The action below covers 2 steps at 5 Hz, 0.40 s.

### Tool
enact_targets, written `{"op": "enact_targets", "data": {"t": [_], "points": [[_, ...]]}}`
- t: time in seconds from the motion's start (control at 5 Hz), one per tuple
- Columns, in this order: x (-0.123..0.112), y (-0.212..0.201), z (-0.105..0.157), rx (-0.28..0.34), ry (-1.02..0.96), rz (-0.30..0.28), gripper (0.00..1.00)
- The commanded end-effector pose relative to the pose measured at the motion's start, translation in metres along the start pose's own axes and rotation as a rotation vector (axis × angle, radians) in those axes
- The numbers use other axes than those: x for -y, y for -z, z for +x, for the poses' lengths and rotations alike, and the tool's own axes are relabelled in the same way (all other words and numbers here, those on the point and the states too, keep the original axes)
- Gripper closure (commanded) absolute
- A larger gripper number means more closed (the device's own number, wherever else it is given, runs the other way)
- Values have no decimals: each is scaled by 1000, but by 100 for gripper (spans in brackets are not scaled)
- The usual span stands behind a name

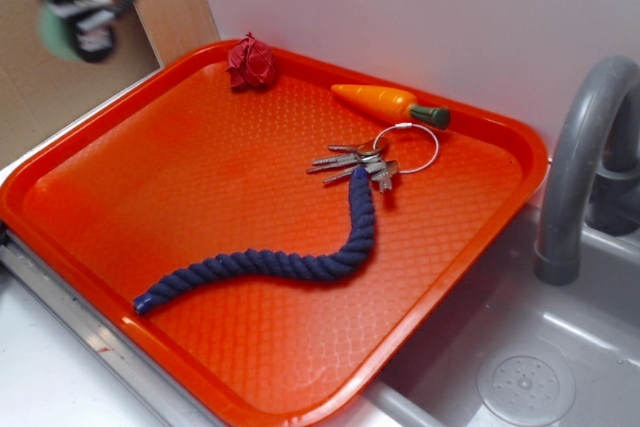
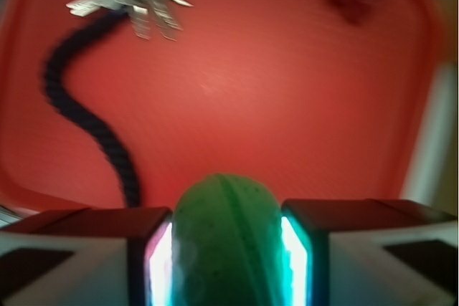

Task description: Grab the green ball.

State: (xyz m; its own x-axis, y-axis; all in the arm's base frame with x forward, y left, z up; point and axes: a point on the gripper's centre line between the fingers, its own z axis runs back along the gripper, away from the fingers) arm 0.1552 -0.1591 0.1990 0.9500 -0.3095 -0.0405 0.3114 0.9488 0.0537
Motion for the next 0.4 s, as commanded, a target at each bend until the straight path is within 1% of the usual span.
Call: {"op": "enact_targets", "data": {"t": [0.0, 0.2], "points": [[3, -43, -43, 122, -52, 159, 100], [-1, -41, -49, 108, -44, 122, 100]]}}
